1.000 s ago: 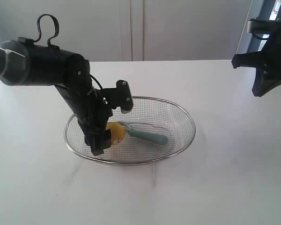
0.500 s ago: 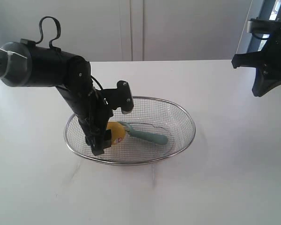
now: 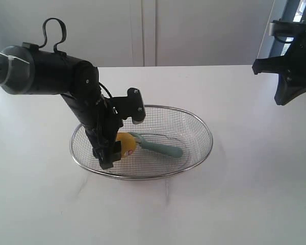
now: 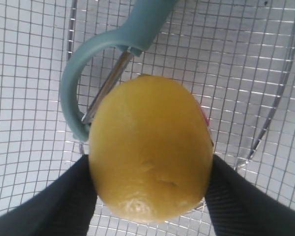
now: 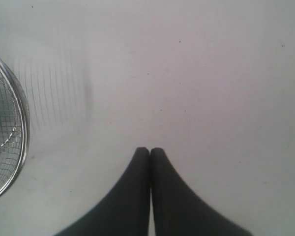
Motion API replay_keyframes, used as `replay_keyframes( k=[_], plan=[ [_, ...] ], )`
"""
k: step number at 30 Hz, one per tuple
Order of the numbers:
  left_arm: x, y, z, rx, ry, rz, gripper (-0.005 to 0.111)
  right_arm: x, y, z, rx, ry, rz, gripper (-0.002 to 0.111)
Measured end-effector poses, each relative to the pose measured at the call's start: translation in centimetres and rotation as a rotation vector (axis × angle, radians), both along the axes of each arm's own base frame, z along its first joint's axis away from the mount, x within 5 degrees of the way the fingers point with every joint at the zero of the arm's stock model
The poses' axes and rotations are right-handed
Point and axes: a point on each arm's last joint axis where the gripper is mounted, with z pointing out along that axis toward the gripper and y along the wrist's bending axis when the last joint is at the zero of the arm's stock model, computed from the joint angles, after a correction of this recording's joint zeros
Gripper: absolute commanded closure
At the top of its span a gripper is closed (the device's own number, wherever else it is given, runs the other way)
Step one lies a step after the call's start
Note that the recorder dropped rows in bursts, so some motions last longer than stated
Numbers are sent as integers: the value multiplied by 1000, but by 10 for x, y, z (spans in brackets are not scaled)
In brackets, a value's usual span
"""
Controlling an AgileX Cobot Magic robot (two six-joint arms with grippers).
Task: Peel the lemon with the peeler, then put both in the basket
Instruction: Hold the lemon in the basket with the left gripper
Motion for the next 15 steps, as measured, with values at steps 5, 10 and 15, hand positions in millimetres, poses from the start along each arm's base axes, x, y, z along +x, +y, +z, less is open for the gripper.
replay_keyframes(
  k=[5, 10, 15],
  plan=[
    [0, 0, 0, 1, -1, -2, 46, 0, 0, 0, 0, 0, 0, 108],
    [0, 0, 0, 1, -1, -2, 43, 0, 0, 0, 0, 0, 0, 108],
    [0, 0, 0, 1, -1, -2, 27, 0, 0, 0, 0, 0, 0, 108]
  ],
)
